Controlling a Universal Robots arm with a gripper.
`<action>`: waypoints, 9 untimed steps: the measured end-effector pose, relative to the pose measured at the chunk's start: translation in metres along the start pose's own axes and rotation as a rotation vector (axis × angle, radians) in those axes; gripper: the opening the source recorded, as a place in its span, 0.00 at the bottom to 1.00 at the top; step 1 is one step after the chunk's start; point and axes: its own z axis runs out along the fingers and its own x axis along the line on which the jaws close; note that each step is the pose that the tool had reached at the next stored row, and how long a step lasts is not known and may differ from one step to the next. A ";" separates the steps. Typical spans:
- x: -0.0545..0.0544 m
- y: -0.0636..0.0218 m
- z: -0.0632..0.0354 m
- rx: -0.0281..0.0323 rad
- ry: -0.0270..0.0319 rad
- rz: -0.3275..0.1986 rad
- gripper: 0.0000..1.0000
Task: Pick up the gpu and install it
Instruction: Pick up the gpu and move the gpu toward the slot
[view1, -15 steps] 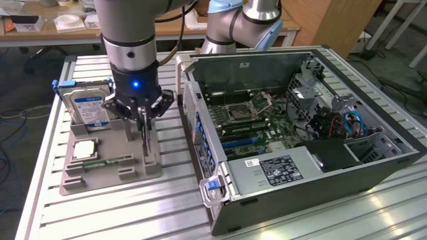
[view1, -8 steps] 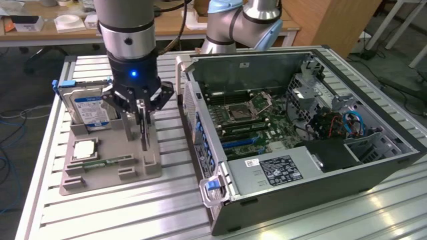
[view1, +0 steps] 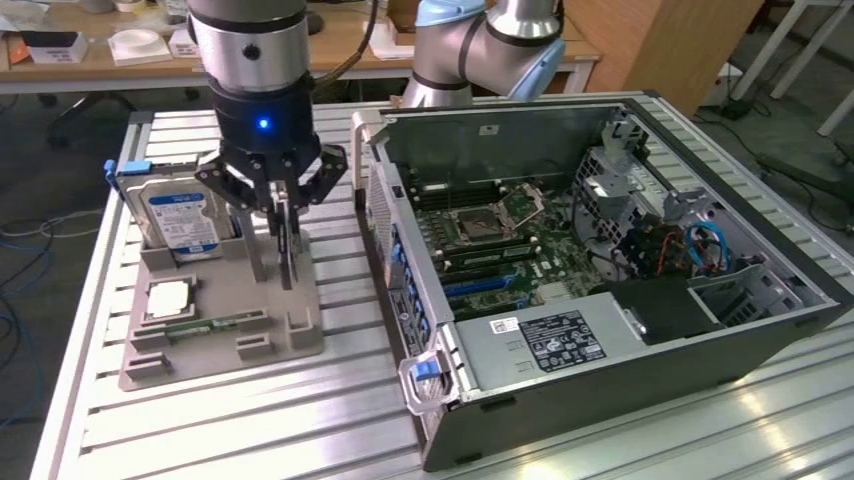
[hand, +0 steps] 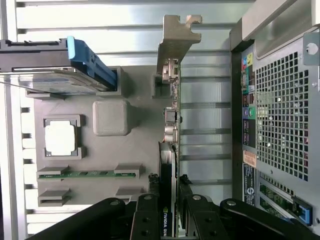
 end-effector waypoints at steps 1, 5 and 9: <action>0.000 0.0001 -0.0023 0.0000 0.0000 0.000 0.26; 0.000 0.0005 -0.0125 0.0000 -0.0001 0.000 0.26; 0.000 0.0010 -0.0252 0.0000 0.0000 0.000 0.26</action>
